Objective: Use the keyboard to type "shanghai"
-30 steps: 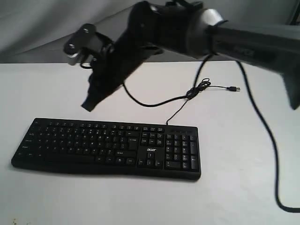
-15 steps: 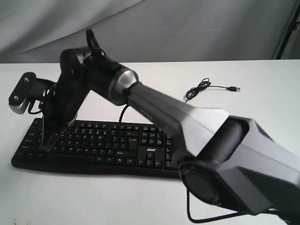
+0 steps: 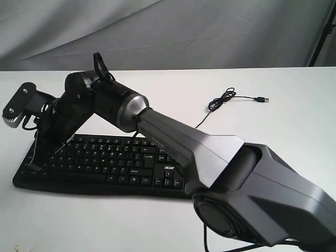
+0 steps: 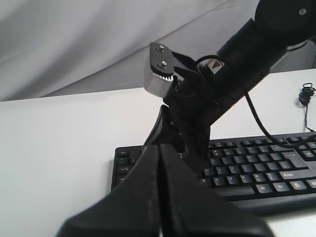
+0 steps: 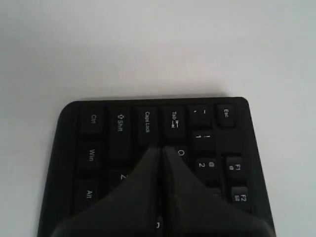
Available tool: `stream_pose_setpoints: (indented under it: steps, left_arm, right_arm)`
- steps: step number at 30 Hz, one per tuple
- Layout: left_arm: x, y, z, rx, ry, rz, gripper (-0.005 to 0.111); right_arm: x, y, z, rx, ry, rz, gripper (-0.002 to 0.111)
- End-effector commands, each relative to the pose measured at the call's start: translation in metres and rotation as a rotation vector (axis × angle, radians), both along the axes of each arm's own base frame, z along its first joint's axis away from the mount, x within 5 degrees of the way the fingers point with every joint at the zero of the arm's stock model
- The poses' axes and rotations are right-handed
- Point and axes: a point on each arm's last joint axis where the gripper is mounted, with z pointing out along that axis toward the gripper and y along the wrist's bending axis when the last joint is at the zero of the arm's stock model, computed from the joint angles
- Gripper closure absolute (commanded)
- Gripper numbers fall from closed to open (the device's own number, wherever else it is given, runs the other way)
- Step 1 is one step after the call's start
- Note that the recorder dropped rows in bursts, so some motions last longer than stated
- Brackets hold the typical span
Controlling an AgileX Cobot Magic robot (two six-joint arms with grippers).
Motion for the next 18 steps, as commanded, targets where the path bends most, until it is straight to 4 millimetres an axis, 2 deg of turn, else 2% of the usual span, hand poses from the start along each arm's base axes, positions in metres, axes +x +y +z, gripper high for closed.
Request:
stream_pose_setpoints:
  steps: [1,4,18]
  left_arm:
    - [-0.0001,-0.0002,-0.0008,0.002,-0.004,-0.004,0.107]
    - [-0.0001,-0.0002,-0.0008,0.002,-0.004,-0.004,0.107]
    - [-0.0001,-0.0002,-0.0008,0.002,-0.004,-0.004,0.107]
  right_arm:
    - [0.0003,0.0012,-0.005,-0.001,0.004,-0.019,0.108]
    - [0.0002,0.0012,-0.0106,-0.01,0.012,-0.02,0.108]
    - [-0.0015,0.0001,-0.012,-0.03,0.023,-0.002,0.108]
